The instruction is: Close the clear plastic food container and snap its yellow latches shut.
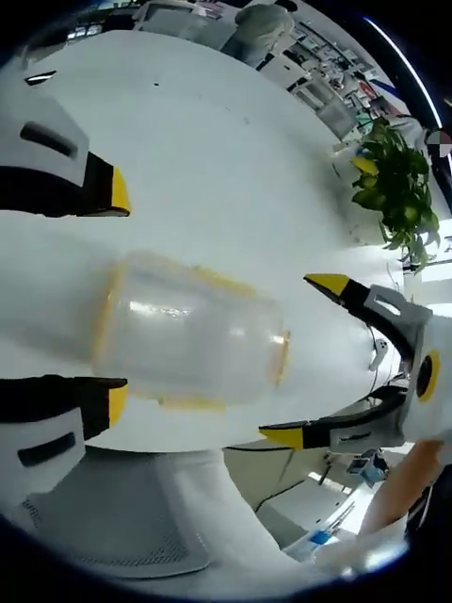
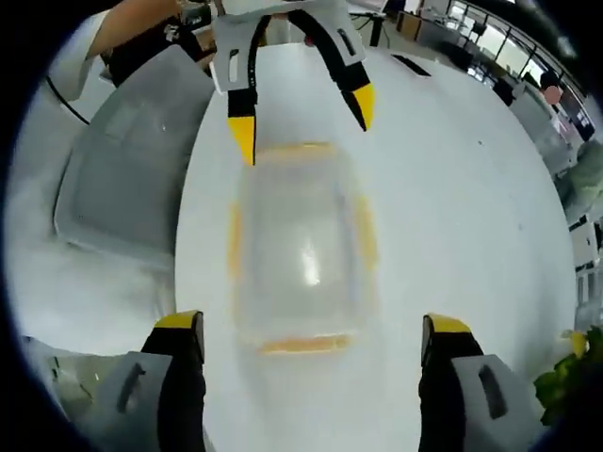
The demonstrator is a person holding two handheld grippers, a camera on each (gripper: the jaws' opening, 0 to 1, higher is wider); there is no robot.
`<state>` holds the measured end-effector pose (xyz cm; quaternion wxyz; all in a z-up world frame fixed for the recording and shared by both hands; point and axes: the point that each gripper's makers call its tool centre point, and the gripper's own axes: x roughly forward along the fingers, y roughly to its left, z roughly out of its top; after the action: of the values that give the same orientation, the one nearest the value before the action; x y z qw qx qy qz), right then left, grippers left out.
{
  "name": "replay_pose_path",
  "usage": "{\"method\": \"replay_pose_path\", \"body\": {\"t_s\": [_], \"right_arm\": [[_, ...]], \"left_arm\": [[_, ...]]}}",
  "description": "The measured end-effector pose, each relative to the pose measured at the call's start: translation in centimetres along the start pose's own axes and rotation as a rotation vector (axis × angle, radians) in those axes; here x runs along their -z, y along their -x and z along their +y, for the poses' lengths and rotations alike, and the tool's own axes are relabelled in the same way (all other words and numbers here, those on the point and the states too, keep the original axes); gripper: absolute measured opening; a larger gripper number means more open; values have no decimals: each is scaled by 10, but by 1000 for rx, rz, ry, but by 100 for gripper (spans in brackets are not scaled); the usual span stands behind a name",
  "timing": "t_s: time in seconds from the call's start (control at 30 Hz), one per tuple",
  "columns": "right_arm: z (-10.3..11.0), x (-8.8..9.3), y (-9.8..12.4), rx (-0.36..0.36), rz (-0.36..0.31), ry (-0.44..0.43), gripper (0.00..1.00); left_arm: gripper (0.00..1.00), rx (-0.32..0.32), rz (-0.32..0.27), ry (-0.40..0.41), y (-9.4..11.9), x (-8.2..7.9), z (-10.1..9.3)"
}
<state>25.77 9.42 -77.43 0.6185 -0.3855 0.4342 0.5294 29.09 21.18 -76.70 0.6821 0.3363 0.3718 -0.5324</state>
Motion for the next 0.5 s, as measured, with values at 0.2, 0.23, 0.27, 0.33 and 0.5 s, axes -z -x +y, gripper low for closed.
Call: {"method": "replay_pose_path", "body": {"t_s": [0.2,0.23,0.27,0.33,0.5], "right_arm": [[3,10,-15,-21,56,7,92],[5,13,-19,-30,70,-1,92],[6,14,-21,-38,77,-8,91],[7,17,-26,-39,88,-2,91],[6,25,-33,-37,135,36,75]], "left_arm": [[70,88,52,-53,-3,-3,-10],[73,113,59,-56,-4,-4,-15],[76,131,69,-64,-5,-3,-20],[77,132,109,-110,-9,1,-22],[71,107,173,-175,-22,13,-19]]}}
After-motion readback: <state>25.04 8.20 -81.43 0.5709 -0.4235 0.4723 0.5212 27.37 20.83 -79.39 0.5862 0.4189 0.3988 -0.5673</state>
